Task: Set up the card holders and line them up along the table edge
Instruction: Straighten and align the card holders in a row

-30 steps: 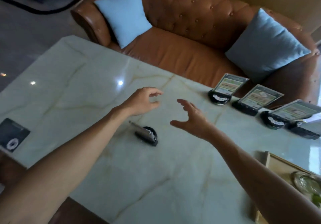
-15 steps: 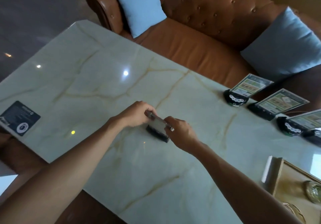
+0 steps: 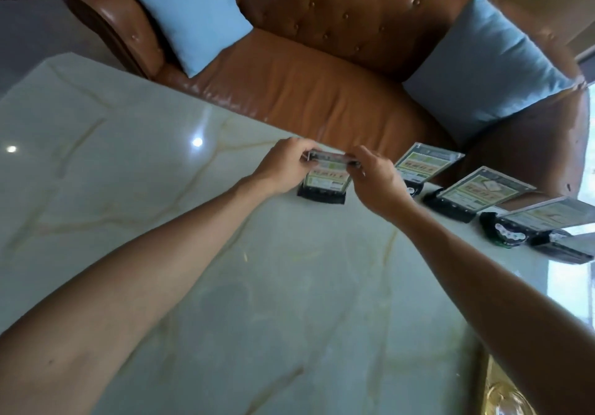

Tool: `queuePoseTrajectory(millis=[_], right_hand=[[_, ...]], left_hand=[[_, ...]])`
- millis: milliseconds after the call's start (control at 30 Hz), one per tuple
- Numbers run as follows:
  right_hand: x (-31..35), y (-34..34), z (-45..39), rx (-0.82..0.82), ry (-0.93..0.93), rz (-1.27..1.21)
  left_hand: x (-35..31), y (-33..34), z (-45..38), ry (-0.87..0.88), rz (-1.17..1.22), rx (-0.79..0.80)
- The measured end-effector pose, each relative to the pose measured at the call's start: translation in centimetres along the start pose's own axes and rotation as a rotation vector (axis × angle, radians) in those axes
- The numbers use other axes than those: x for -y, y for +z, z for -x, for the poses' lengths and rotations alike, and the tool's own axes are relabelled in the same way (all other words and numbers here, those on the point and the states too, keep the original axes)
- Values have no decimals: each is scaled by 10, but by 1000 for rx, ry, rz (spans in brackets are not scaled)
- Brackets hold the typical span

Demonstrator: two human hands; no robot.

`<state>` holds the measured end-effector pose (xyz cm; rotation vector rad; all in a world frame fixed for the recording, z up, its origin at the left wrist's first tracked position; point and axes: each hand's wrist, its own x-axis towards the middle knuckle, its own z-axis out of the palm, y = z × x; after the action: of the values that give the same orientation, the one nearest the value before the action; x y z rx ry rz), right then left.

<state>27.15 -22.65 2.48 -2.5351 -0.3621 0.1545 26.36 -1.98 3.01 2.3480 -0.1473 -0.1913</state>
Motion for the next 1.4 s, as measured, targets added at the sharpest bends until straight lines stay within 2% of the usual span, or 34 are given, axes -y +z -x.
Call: queuePoseTrajectory(millis=[267, 500, 700, 867, 1067, 1167, 1400], right_hand=[[-46, -12, -46, -65, 48, 41], [-51, -10, -54, -87, 64, -2], [-39, -37, -35, -91, 34, 95], [-43, -95, 4, -217, 0, 132], [-99, -173, 52, -361, 103, 165], [-138, -206, 78, -402, 158, 212], [-232, -263, 137, -361, 277, 246]], left_hand=[[-13, 27, -79, 27, -42, 26], [-10, 32, -96, 1, -21, 5], [-30, 27, -93, -21, -55, 26], [-87, 31, -92, 66, -92, -12], [-179, 62, -93, 211, -103, -74], [-219, 87, -94, 273, -111, -40], [-298, 167, -95, 352, -110, 103]])
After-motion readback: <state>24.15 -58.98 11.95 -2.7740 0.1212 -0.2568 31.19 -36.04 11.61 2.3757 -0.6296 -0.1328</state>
